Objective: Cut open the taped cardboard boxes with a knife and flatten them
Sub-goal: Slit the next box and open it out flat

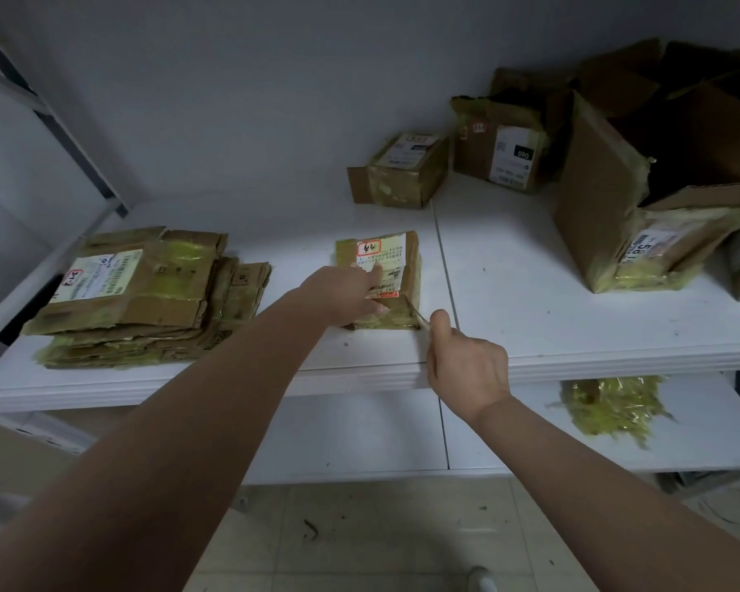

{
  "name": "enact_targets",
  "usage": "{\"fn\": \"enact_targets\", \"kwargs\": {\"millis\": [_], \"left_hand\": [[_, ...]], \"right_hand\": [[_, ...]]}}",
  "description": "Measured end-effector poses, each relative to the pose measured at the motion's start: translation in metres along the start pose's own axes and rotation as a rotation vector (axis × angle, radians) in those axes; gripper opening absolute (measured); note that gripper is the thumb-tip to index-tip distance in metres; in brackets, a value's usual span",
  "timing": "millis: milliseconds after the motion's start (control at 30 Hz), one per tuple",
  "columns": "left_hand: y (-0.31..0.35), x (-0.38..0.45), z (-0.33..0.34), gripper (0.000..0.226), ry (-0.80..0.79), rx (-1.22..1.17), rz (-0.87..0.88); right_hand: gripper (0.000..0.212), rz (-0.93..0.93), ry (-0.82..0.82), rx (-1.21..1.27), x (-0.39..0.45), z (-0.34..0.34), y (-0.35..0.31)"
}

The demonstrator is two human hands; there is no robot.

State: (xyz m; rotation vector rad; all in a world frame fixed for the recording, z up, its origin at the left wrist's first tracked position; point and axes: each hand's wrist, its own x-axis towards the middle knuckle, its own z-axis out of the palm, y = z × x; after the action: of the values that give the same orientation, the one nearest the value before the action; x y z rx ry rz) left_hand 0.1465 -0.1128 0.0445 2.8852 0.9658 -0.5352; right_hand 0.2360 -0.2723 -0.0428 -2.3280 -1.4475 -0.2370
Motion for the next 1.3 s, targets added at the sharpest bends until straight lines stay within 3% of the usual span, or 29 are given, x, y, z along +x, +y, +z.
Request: {"fn": "enact_targets", "kwargs": {"millis": [133, 200, 267, 333, 467, 567, 700, 1167, 1300], "left_hand": [[0.002, -0.002, -0.005, 0.080, 0.046, -0.090, -0.016], [0.013, 0.001, -0.006, 0.083, 0.141, -0.207, -0.111], [0.026, 0.006, -0.005, 0.077, 0.236, -0.202, -0.195], [0.036, 0.009, -0.004, 0.063, 0.268, -0.146, -0.226], [0.029, 0.009, -0.005, 0.042, 0.231, -0.203, -0.163], [-0.003, -0.002, -0.005, 0.062, 0.082, -0.282, 0.000], [-0.030, -0.006, 0.000, 0.067, -0.015, -0.302, 0.041], [-0.018, -0.001, 0.012, 0.064, 0.111, -0.330, 0.025], [-0.015, 0.000, 0.014, 0.060, 0.110, -0.336, 0.025]], "right_hand": [[0.050, -0.026, -0.071, -0.035, -0.001, 0.000, 0.005], [0.035, -0.033, -0.103, -0.095, 0.000, 0.000, 0.007], [0.019, -0.068, -0.164, -0.127, 0.001, 0.001, 0.008], [0.018, -0.098, -0.168, -0.068, 0.002, -0.004, 0.010], [0.020, -0.130, -0.194, 0.131, 0.004, -0.010, 0.025], [0.025, -0.046, -0.102, 0.266, 0.010, -0.010, 0.043], [0.025, 0.087, -0.074, 0.229, 0.027, -0.005, 0.055], [0.021, 0.075, -0.139, 0.251, 0.043, 0.001, 0.058], [0.019, -0.001, -0.160, 0.124, 0.042, -0.003, 0.061]]}}
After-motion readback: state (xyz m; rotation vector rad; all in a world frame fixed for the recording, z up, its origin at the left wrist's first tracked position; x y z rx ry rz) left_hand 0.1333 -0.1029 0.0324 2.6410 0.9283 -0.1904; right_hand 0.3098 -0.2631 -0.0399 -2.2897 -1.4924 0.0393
